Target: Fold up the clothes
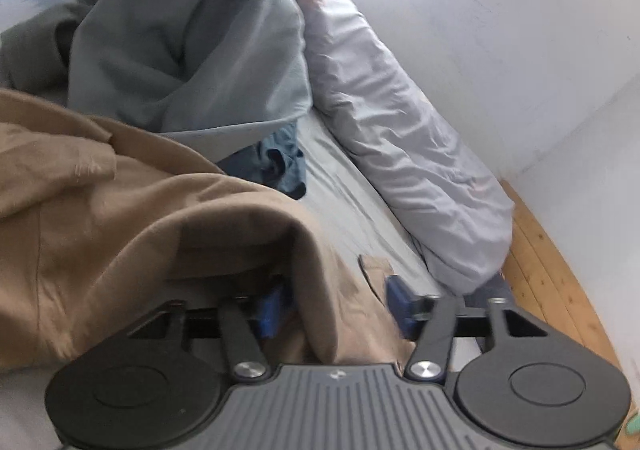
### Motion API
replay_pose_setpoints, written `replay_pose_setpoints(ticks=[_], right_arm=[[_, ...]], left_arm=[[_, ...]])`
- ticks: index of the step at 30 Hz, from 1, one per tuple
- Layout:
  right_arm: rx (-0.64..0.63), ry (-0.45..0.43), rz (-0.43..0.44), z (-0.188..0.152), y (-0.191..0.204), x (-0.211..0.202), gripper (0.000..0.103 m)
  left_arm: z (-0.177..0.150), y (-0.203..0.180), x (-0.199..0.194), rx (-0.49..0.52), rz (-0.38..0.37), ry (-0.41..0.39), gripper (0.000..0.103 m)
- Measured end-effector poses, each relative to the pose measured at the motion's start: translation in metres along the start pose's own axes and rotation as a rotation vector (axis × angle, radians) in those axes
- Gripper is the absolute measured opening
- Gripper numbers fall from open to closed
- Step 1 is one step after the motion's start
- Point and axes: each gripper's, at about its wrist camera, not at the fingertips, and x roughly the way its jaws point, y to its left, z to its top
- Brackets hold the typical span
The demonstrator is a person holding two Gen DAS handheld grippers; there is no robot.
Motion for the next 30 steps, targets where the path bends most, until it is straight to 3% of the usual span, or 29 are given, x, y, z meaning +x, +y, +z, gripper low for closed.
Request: replay_pose_setpoints(ticks=[4, 7, 14, 20, 27, 30], right_arm=[[-0.1, 0.018, -0.058, 0.003, 0.018, 0.015, 0.039], [-0.061, 0.046, -0.068, 0.007, 0.012, 0.025, 0.038], [0.025, 0.105, -0.08, 0.017, -0.004, 0.039, 0.006], [0.038, -0.003, -0.027, 0.028, 0.001, 0.006, 0.004], [0.249, -0.138, -0.038, 0.039, -0.03, -0.028, 0.004], [0.37, -0.195, 0.018, 0.043, -0.048, -0.039, 0.004]], left_arm=[[-0.003, 0.003, -0.006, 0.004, -0.01, 0.023, 0.064], [-0.007, 0.007, -0.007, 0.004, 0.006, 0.057, 0.064], [-0.017, 0.003, -0.006, 0.062, 0.035, 0.16, 0.064], [-0.023, 0.005, -0.001, 0.115, 0.095, 0.213, 0.062], [-0.022, 0.014, -0.012, 0.052, 0.035, 0.211, 0.062], [-0.028, 0.013, -0.016, 0.003, -0.006, 0.216, 0.062]])
